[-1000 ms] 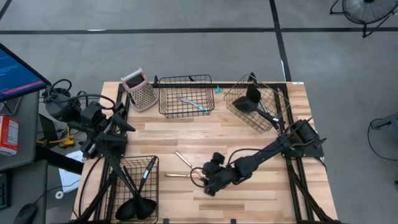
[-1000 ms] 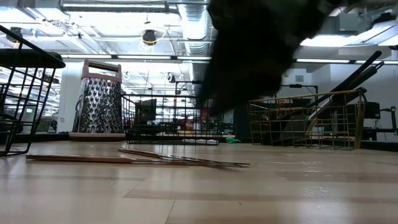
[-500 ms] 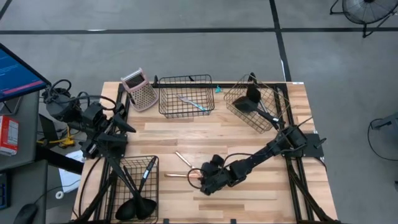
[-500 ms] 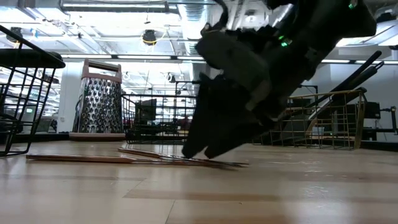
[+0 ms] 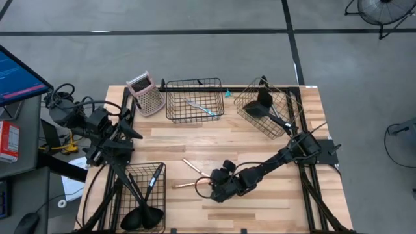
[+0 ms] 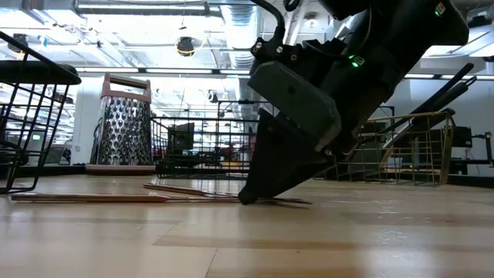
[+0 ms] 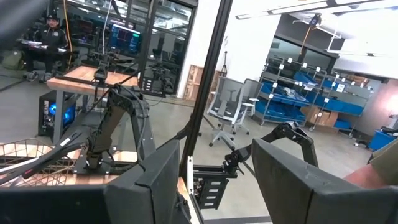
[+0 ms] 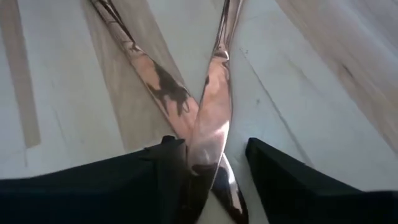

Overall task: Pick & Place Kitchen Items
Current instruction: Put the brown knife into the top black wire basket

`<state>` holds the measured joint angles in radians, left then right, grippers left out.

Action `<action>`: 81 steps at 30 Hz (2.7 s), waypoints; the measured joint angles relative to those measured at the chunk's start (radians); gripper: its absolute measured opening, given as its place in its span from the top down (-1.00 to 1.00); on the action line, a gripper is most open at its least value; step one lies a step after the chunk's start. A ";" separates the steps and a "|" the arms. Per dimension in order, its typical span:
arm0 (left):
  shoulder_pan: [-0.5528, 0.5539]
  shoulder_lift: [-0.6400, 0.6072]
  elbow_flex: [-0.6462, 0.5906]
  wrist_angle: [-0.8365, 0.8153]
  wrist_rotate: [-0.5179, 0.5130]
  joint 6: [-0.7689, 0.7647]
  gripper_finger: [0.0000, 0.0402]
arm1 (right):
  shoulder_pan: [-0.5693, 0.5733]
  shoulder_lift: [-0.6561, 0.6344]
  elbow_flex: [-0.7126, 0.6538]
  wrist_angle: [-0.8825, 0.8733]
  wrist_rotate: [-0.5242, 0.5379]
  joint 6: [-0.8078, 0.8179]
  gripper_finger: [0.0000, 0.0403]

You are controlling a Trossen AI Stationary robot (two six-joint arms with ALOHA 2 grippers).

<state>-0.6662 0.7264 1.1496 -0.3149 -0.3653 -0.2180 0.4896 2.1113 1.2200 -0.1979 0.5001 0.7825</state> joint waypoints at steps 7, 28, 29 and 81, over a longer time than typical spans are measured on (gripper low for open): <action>0.000 0.000 0.000 0.000 0.000 0.000 0.08 | -0.013 -0.001 0.000 -0.042 -0.038 -0.039 0.49; 0.000 0.000 0.000 0.000 -0.002 0.000 0.08 | -0.068 -0.040 -0.003 -0.072 -0.133 -0.030 0.99; 0.000 0.000 0.000 0.000 -0.011 0.000 0.08 | -0.068 -0.045 -0.004 -0.072 -0.133 -0.030 0.99; 0.702 0.455 -0.037 -0.306 0.571 0.228 -0.11 | 0.047 -0.199 0.163 -0.270 -0.006 0.024 1.00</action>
<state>0.0354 1.1819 1.1124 -0.6208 0.2061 0.0104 0.5368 1.9124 1.3833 -0.4683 0.4938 0.8069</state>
